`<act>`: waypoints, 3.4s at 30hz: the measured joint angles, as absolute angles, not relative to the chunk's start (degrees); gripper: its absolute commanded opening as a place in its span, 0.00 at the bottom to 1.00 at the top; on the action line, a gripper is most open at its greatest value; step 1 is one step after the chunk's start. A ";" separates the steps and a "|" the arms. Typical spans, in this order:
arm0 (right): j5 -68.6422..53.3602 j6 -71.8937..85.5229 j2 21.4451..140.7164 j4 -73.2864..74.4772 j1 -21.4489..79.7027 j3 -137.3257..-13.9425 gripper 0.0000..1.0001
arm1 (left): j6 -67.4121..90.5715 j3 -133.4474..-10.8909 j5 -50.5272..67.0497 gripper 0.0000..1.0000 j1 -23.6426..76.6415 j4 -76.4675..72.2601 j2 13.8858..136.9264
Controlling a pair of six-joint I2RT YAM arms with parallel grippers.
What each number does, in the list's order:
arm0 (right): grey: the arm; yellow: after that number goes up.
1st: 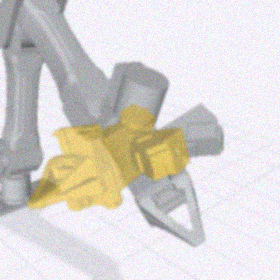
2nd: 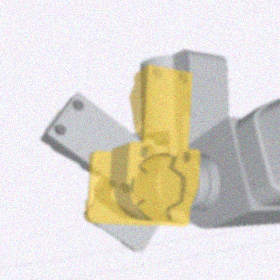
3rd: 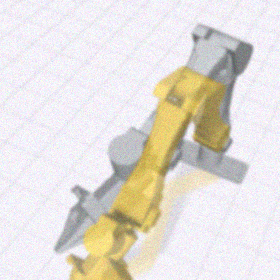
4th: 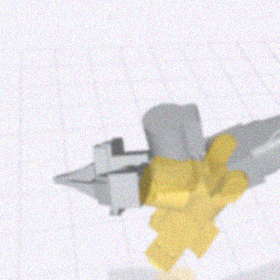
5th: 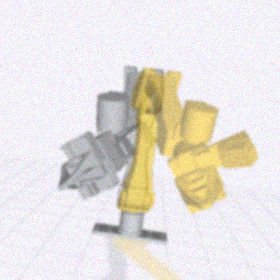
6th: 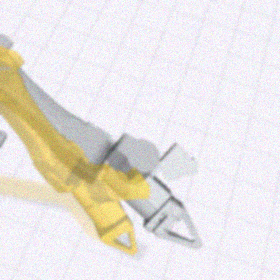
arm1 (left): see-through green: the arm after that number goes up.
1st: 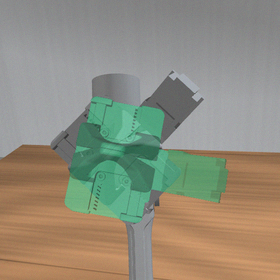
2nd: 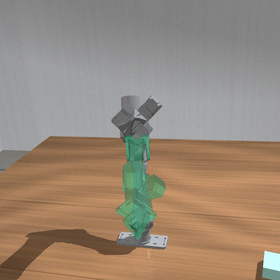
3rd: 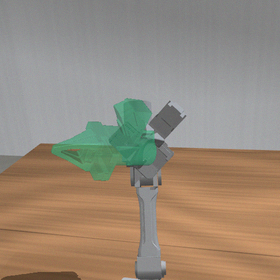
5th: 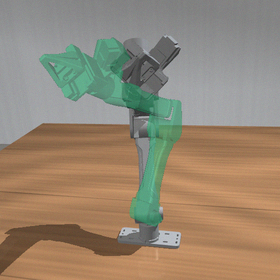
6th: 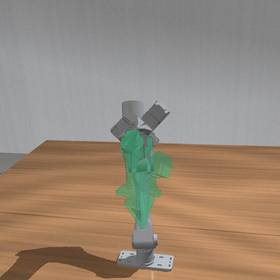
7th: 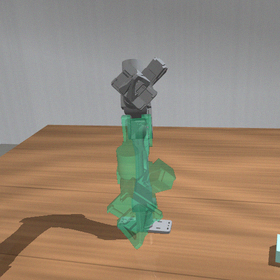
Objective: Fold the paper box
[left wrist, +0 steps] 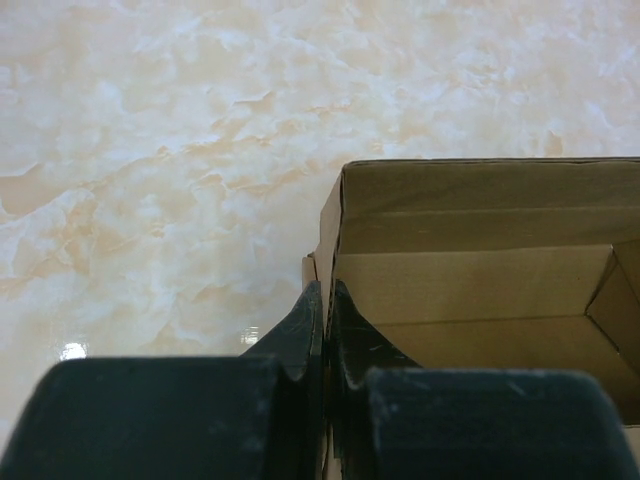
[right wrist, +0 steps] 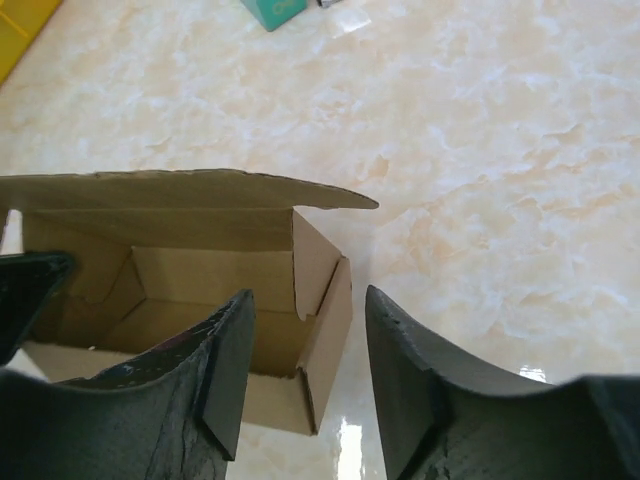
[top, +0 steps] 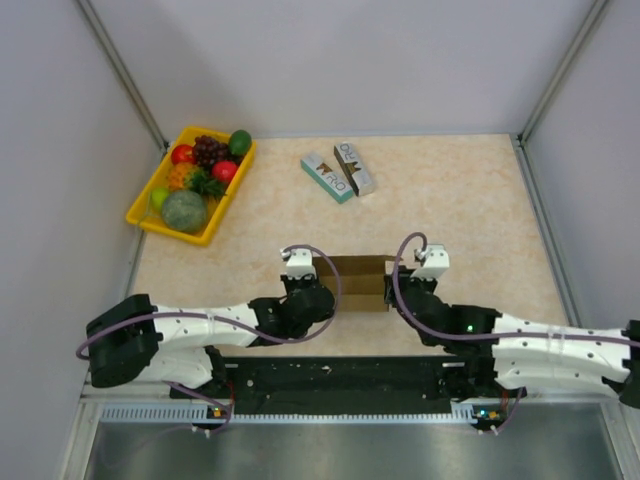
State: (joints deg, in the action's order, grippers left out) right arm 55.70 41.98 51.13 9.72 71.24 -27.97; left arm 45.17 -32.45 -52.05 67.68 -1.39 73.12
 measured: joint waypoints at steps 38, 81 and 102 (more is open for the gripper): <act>-5.65 71.72 68.49 1.89 43.62 -41.01 0.36 | 49.63 -35.92 -64.31 0.31 74.22 5.87 79.05; -4.14 62.81 62.37 -19.09 48.01 -20.88 0.35 | 34.04 -50.50 -14.09 0.38 57.60 18.96 43.86; -6.15 65.12 63.46 -34.24 48.07 -7.68 0.30 | 32.23 -28.14 5.52 0.30 51.46 -3.14 67.09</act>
State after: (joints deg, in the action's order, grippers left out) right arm -6.15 65.12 63.46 -34.24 48.07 -7.68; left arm 32.23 -28.14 5.52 51.46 -3.14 67.09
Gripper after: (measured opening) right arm 0.302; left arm 0.296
